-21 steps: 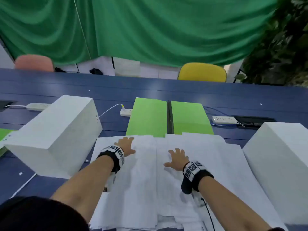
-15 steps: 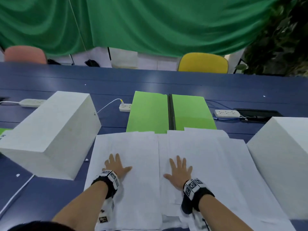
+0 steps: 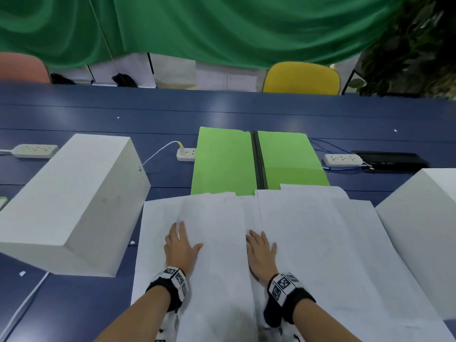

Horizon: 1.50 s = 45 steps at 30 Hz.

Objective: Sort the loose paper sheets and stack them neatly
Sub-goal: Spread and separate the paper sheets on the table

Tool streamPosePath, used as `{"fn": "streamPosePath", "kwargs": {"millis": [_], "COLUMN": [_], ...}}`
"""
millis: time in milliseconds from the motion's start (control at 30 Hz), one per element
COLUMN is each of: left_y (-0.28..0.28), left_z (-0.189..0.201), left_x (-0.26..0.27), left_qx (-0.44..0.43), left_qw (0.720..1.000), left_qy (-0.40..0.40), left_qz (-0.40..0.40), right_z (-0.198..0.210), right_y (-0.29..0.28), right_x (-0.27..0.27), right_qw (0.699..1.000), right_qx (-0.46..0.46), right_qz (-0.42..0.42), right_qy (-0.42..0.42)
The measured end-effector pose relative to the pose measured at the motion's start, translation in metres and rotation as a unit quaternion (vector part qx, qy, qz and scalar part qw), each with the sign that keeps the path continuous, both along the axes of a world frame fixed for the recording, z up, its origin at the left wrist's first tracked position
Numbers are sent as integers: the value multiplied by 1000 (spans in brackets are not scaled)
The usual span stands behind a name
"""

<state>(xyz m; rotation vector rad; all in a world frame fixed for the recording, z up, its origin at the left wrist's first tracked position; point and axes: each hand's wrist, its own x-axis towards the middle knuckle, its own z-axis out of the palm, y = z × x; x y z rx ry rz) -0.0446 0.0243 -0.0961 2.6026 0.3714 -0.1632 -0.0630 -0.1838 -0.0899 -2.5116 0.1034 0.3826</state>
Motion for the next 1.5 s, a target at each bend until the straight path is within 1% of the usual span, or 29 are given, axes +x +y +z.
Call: {"fn": "streamPosePath", "kwargs": {"millis": [33,100,167,233,300,333,367,433,467,500,567,633,700,767,800,833,867,900,933,967,1000,1033,1067,1133,1200,1267,1367,1433,1500], "left_y": [1,3,4,5,7,8,8,11,13,16,21,20,12,2,-2,-6,-10,-14,-17,-20,-22,-25,-27,-33,-38,-40,-42,-43,-43], "left_z": [0,-1,0,1,4,5,7,10,10,9,13,22,28,31,34,41,54,69,86,103,118,132,144,172,198,219,226,218,201], "left_x": [0,0,0,1,0,-1,-2,0,2,4,7,5,3,4,4,4,5,7,9,12,16,18,20,18,16,12,5,1,-2], "left_qx": [-23,-74,-100,-113,-121,-122,-125,-168,-202,-234,-327,-421,-433,-438,-454,-477,-493,-501,-507,-501,-489,-476,-458,-435,-435,-441,-445,-461,-483], "left_qw": [1000,997,995,993,992,992,992,984,975,965,935,900,898,898,891,879,870,865,862,864,870,876,884,890,878,859,836,821,808], "left_qy": [-3,-13,-19,-16,-15,-16,-16,-2,5,15,33,48,58,41,30,26,22,14,9,1,-11,-24,-39,-93,-174,-248,-314,-333,-337], "left_qz": [4,7,-2,2,11,15,21,57,89,118,134,100,47,7,-4,-9,-10,-13,-26,-42,-55,-72,-85,-103,-96,-77,-65,-46,-15], "right_z": [0,2,1,2,3,1,4,7,6,8,6,7,2,1,3,6,10,15,19,28,39,53,71,114,156,185,198,187,168], "right_y": [4,14,22,29,28,26,24,18,12,4,-12,-24,-30,-35,-37,-42,-46,-51,-54,-56,-56,-56,-54,-52,-53,-54,-53,-51,-49], "right_x": [0,-3,-3,-2,3,5,5,7,9,11,18,24,29,34,36,38,39,41,42,44,47,50,51,54,52,48,39,40,43], "right_qw": [999,994,981,953,912,907,913,944,960,969,971,962,962,955,946,929,904,872,844,820,805,804,812,826,804,792,801,817,841], "right_qx": [46,106,186,284,374,381,374,312,260,220,179,195,236,274,295,330,379,442,499,544,573,579,572,541,551,552,539,526,512], "right_qz": [-22,-21,-44,-100,-167,-176,-157,-100,-99,-110,-153,-187,-140,-113,-133,-162,-194,-206,-198,-177,-151,-129,-118,-112,-106,-73,-20,-12,-14], "right_qy": [-8,-14,-22,-17,12,31,36,45,38,9,-40,-29,-13,-21,-27,-38,-44,-35,-8,18,36,30,-1,-111,-198,-249,-260,-235,-176]}}
